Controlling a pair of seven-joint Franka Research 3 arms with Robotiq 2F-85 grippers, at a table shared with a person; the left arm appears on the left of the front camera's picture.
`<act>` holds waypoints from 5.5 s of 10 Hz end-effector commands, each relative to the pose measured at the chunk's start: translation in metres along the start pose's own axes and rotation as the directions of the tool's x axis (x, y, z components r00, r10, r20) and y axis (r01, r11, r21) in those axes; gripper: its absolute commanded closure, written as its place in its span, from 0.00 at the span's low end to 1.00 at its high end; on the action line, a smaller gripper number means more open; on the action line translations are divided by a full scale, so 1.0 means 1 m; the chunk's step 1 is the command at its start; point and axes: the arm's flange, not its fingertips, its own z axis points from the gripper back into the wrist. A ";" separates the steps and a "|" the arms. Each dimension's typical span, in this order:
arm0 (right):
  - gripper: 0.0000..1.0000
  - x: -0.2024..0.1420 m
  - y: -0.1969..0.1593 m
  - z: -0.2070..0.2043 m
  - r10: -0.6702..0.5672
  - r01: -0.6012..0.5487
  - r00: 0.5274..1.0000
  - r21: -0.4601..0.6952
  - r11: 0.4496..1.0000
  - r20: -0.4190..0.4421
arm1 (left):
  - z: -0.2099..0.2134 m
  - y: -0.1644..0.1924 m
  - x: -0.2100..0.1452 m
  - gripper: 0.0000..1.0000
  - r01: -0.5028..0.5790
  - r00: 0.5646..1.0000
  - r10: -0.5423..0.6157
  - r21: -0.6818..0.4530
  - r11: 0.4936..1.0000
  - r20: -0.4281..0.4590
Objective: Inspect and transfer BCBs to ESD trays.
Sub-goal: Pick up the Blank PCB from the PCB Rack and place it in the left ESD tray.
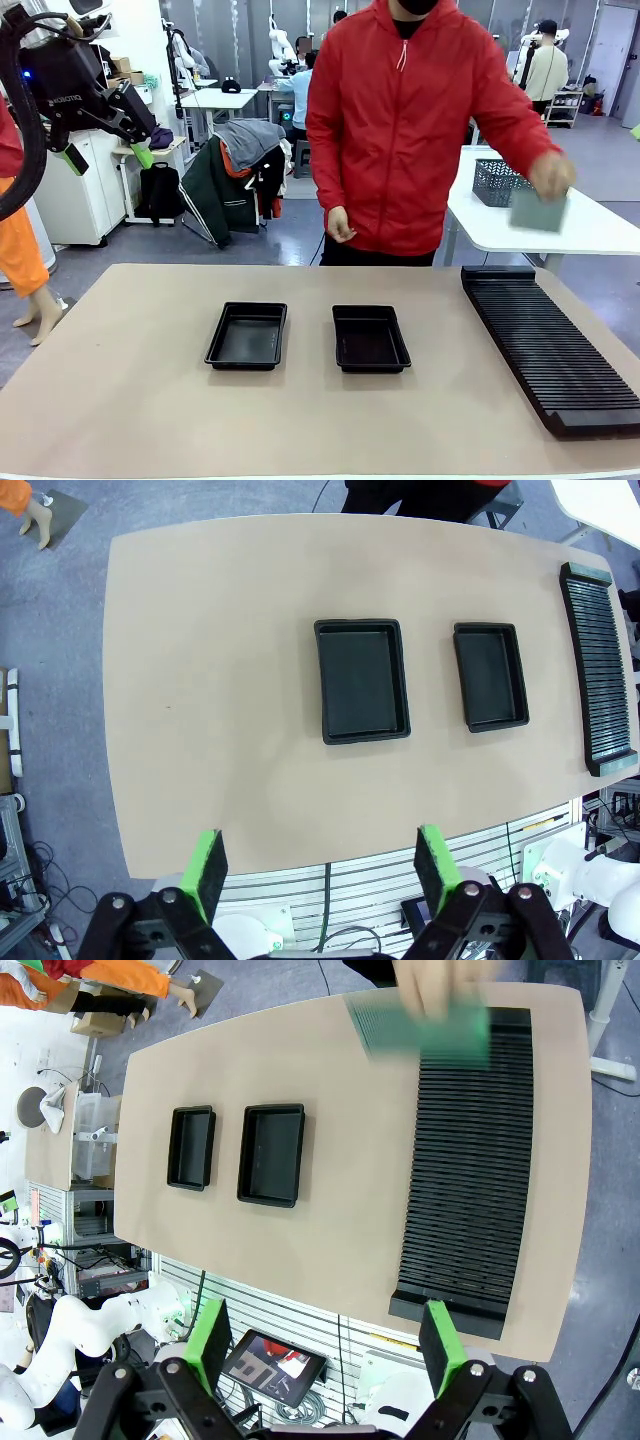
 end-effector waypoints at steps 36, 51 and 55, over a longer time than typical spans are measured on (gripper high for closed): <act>0.00 -0.027 -0.016 -0.113 0.924 -0.955 0.298 -0.062 0.291 -0.239 | 0.001 0.001 0.000 0.00 -0.006 1.000 0.006 0.002 1.000 0.003; 0.00 -0.018 -0.101 -0.305 0.896 -0.991 -0.086 0.128 -0.034 -0.436 | 0.001 0.001 0.000 0.00 -0.006 1.000 0.006 0.002 1.000 0.003; 0.00 -0.021 -0.115 -0.331 0.885 -0.995 -0.075 0.094 -0.036 -0.460 | 0.001 0.001 0.000 0.00 -0.006 1.000 0.006 0.002 1.000 0.003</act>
